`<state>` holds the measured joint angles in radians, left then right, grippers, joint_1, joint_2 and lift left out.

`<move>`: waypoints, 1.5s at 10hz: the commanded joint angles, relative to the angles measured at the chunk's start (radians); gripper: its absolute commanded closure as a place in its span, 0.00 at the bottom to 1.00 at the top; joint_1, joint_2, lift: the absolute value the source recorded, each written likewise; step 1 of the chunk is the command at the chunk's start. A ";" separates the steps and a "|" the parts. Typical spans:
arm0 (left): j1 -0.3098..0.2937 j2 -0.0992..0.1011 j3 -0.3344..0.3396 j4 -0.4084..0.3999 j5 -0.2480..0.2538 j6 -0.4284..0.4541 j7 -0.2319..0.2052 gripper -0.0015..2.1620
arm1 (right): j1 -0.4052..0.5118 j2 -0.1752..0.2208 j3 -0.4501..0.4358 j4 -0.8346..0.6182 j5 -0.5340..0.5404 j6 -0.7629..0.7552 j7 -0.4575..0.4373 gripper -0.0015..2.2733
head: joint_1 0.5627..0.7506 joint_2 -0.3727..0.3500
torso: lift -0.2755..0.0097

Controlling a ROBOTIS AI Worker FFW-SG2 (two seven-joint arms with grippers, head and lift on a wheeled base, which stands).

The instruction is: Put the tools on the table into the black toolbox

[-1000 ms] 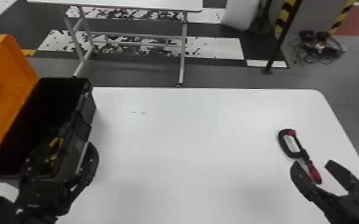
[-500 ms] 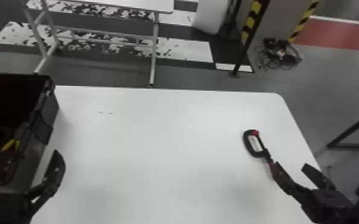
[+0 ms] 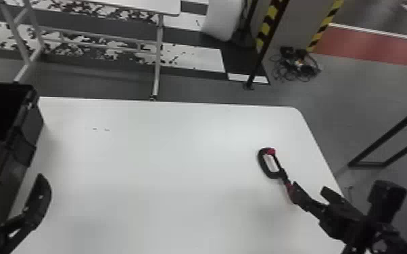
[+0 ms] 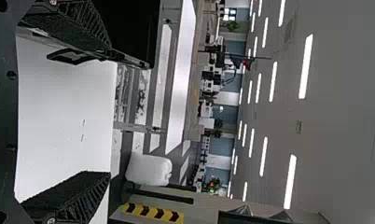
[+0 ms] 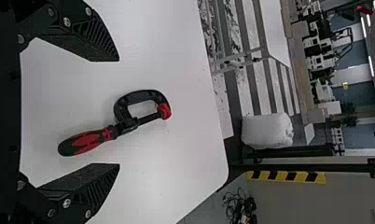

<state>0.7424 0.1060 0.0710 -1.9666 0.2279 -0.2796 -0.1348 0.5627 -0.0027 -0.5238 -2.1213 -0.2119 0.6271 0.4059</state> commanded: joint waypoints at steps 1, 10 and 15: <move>0.000 0.003 0.000 0.000 -0.001 0.003 0.000 0.02 | -0.033 -0.007 0.001 0.024 0.017 0.026 -0.015 0.10 | 0.70 0.20 | 0.70; -0.012 0.035 -0.011 0.006 0.005 0.018 0.000 0.02 | -0.251 -0.030 0.107 0.169 0.184 0.222 -0.105 0.07 | 0.70 0.20 | 0.70; -0.017 0.038 -0.013 0.017 0.005 0.021 0.000 0.02 | -0.369 -0.068 0.123 0.354 0.230 0.247 -0.119 0.07 | 0.70 0.21 | 0.70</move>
<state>0.7267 0.1442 0.0586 -1.9498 0.2332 -0.2604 -0.1350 0.2035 -0.0641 -0.4010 -1.7870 0.0166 0.8708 0.2867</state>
